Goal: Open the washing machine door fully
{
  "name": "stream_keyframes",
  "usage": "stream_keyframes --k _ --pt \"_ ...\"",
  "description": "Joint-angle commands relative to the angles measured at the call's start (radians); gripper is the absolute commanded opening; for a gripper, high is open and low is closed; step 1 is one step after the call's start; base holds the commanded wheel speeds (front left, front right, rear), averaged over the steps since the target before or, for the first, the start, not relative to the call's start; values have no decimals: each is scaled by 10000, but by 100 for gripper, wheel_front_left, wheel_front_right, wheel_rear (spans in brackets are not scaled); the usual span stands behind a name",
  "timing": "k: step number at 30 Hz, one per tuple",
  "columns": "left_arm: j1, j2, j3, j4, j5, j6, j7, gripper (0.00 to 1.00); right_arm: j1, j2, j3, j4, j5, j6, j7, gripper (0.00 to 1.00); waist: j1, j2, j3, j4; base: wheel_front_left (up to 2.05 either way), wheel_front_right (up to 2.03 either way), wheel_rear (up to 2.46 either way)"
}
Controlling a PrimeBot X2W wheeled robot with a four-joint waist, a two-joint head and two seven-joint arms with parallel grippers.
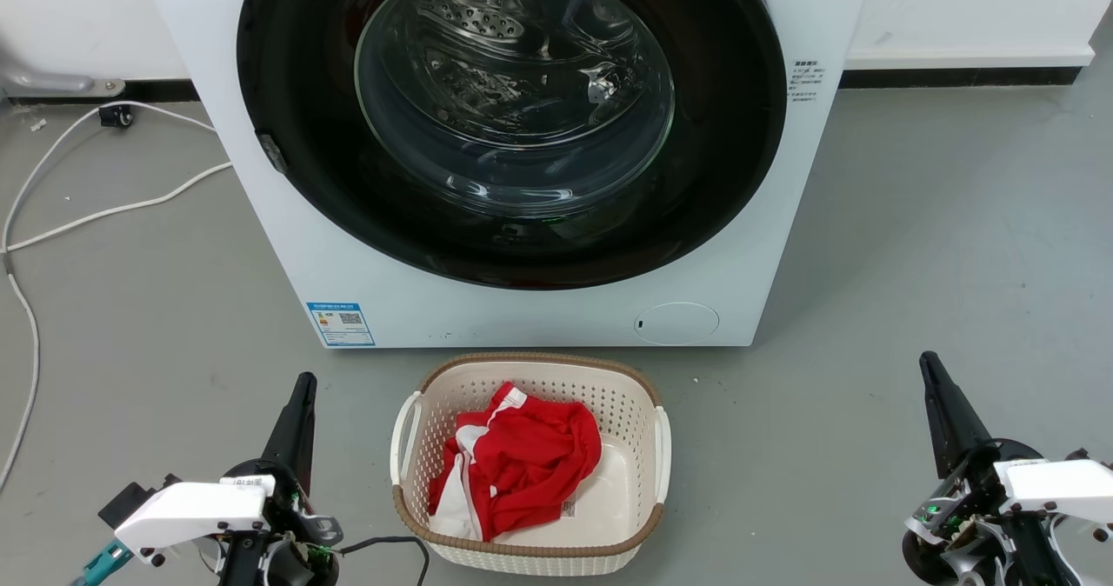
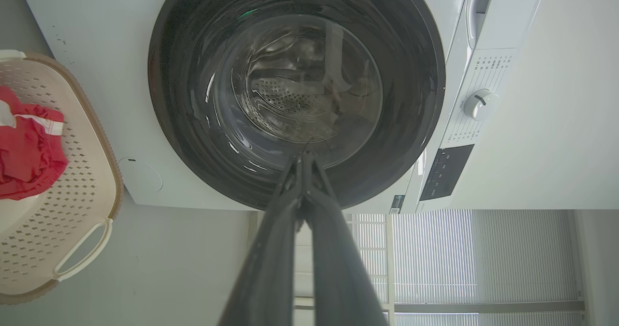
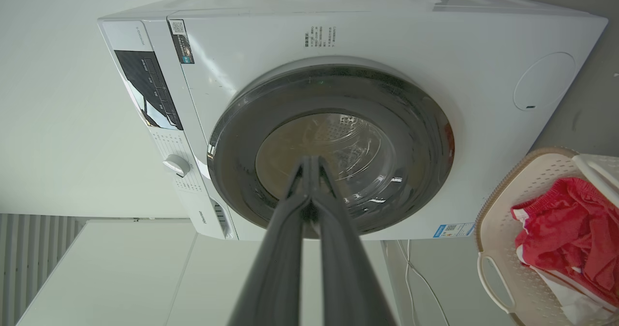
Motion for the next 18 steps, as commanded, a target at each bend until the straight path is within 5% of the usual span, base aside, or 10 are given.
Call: stream_keyframes --k 1,18 --pt "-85 -9 43 5 41 -29 22 0 -125 44 -12 12 -3 0 11 0 0 0 0 0 0 0 0" --pt "-86 -12 46 5 48 -29 28 0 -126 46 -16 12 -11 0 18 0 0 0 0 0 0 0 0"
